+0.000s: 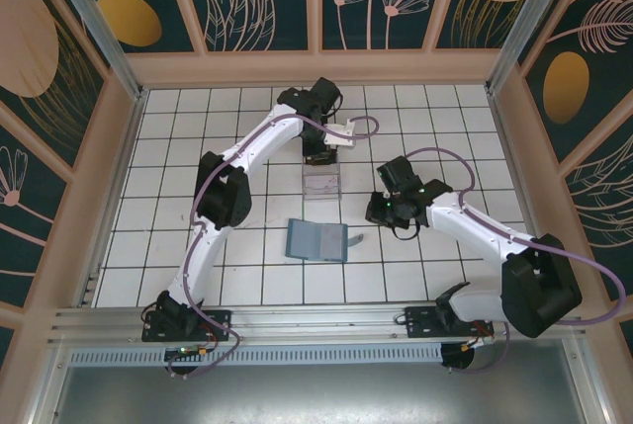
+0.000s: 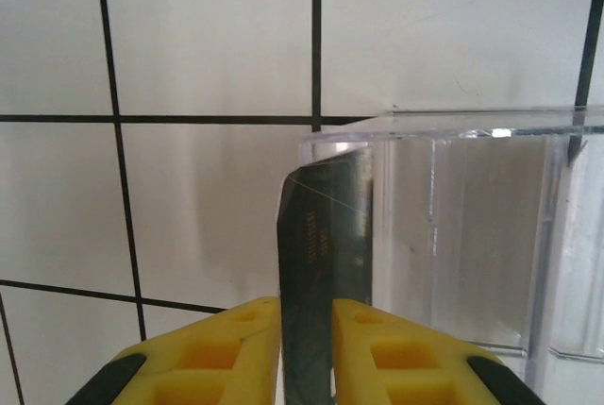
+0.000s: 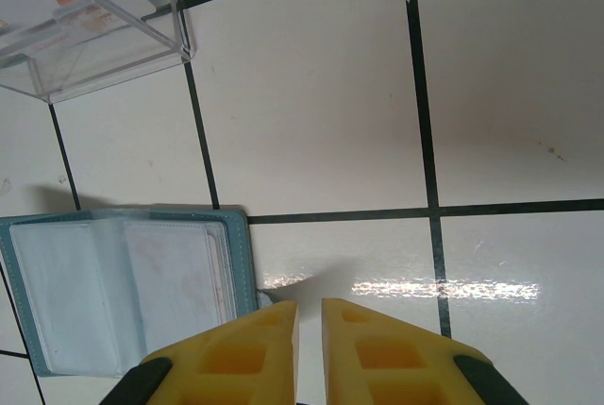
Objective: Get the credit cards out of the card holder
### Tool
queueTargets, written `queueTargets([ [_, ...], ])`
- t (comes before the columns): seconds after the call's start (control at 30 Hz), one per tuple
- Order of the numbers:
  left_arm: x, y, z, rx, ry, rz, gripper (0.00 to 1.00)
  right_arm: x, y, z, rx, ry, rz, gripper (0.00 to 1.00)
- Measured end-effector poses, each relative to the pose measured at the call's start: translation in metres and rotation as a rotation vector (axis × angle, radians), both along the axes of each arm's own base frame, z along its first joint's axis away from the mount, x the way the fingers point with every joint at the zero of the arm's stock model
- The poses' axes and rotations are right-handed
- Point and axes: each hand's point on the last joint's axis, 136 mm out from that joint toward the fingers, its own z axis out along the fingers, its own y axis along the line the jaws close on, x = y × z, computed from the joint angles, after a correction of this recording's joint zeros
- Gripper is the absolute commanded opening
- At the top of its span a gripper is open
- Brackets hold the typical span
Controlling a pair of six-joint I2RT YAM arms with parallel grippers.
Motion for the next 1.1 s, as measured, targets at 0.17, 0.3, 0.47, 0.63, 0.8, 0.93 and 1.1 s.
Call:
queueTargets([
  [0.17,0.004,-0.003,0.006,-0.022,-0.022,0.009,0.28,0.000,0.000,0.000,0.001,0.000,-0.003,0.16],
  [0.3,0.004,-0.007,0.024,-0.073,-0.042,0.040,0.32,0.000,0.000,0.001,0.002,0.000,-0.004,0.16],
  [0.47,0.002,-0.010,0.057,-0.180,-0.073,0.136,0.36,0.000,0.001,0.001,0.007,0.004,-0.013,0.17],
  [0.63,0.002,-0.005,0.076,-0.272,-0.095,0.295,0.36,-0.005,0.008,0.000,0.010,0.010,0.005,0.20],
  [0.8,-0.007,0.016,0.070,-0.317,-0.085,0.518,0.36,-0.011,0.017,-0.008,0.003,0.031,0.032,0.22],
  [0.93,-0.017,0.032,0.072,-0.379,-0.063,0.711,0.34,-0.014,0.024,-0.017,-0.004,0.057,0.046,0.23],
  [1.1,-0.024,0.041,0.075,-0.445,-0.021,0.881,0.29,-0.017,0.029,-0.027,-0.016,0.080,0.062,0.23],
])
